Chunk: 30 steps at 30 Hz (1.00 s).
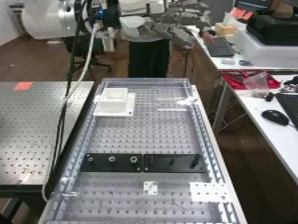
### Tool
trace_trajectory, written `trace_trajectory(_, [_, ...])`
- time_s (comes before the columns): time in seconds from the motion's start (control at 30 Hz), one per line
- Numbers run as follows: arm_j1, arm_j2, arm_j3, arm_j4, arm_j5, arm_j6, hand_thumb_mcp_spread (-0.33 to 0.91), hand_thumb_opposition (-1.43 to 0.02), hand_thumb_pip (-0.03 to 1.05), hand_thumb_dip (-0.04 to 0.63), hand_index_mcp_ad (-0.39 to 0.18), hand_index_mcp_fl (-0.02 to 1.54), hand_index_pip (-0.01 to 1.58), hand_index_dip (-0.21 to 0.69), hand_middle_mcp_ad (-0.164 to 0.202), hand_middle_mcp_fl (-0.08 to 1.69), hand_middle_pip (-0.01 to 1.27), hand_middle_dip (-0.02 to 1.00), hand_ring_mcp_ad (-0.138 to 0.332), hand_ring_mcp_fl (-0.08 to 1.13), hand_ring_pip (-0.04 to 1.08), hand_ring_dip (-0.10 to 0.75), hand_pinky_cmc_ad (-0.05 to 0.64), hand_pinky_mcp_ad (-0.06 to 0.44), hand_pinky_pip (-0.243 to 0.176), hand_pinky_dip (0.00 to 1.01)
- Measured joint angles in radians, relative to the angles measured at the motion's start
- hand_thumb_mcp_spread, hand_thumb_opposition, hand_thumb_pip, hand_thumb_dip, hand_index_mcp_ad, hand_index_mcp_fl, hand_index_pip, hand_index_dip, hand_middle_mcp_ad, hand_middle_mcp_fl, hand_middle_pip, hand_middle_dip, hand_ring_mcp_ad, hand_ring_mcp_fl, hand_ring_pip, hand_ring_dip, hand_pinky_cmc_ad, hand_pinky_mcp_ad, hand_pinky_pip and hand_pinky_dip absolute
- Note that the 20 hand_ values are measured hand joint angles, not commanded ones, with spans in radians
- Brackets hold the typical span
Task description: Grab the chopstick and place it in the clear container
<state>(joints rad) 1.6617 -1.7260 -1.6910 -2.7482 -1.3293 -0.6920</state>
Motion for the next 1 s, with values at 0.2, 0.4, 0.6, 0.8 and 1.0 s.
trace_trajectory(0.2, [0.021, -0.008, 0.021, -0.023, 0.095, 0.010, -0.02, -0.64, 0.55, -0.023, -0.052, 0.04, 0.07, 0.283, 0.099, 0.06, 0.12, 0.36, 0.150, 0.02, 0.10, 0.241, 0.415, 0.344, -0.096, 0.38])
trace_trajectory(0.4, [0.034, -0.028, 0.057, -0.050, 0.162, 0.004, -0.06, -0.73, 0.56, -0.024, -0.054, 0.04, 0.07, 0.269, 0.126, 0.06, 0.14, 0.34, 0.148, 0.01, 0.11, 0.229, 0.431, 0.367, -0.096, 0.31])
trace_trajectory(0.6, [0.026, -0.042, 0.074, -0.048, 0.149, -0.006, -0.08, -0.77, 0.62, -0.026, -0.051, 0.04, 0.07, 0.267, 0.126, 0.06, 0.14, 0.34, 0.148, 0.01, 0.11, 0.229, 0.435, 0.379, -0.096, 0.30])
trace_trajectory(0.8, [0.012, -0.061, 0.097, -0.049, 0.107, -0.009, -0.09, -0.77, 0.63, -0.024, -0.051, 0.04, 0.07, 0.250, 0.126, 0.06, 0.14, 0.34, 0.148, 0.01, 0.11, 0.229, 0.429, 0.379, -0.096, 0.28])
trace_trajectory(1.0, [0.006, -0.075, 0.119, -0.064, 0.081, -0.009, -0.09, -0.77, 0.64, -0.028, -0.051, 0.04, 0.07, 0.229, 0.124, 0.06, 0.14, 0.34, 0.148, 0.01, 0.11, 0.218, 0.431, 0.379, -0.096, 0.28])
